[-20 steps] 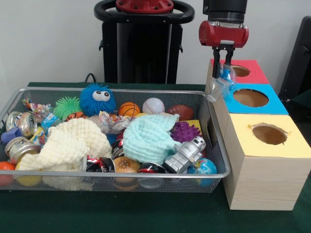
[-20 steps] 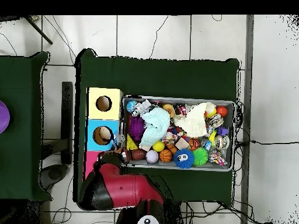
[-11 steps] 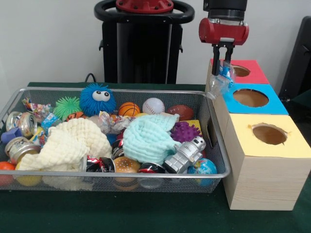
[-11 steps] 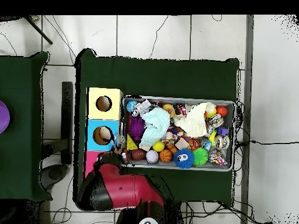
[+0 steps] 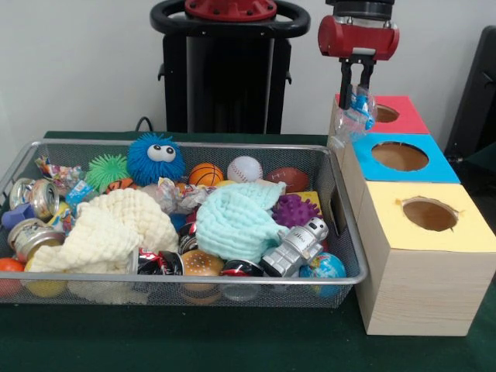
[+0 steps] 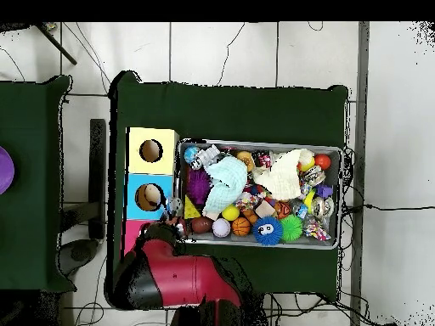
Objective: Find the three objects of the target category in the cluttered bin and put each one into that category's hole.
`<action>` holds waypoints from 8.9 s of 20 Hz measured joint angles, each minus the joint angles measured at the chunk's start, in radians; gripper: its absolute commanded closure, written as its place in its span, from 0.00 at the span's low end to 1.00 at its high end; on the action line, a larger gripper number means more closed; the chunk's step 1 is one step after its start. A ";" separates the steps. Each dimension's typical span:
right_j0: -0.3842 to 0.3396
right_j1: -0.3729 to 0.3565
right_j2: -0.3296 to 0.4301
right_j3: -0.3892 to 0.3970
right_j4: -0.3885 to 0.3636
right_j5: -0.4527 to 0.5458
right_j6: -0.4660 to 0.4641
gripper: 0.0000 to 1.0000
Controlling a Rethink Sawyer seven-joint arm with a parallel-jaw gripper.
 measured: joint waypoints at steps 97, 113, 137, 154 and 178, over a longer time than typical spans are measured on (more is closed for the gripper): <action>0.222 0.051 -0.101 -0.147 0.140 0.237 0.000 1.00; 0.222 0.071 -0.101 -0.147 0.147 0.237 0.000 1.00; 0.182 0.073 -0.099 -0.147 0.164 0.237 0.000 0.00; 0.132 0.043 -0.094 -0.143 0.166 0.238 0.000 0.00; -0.047 -0.092 -0.039 -0.132 0.163 0.332 0.000 0.00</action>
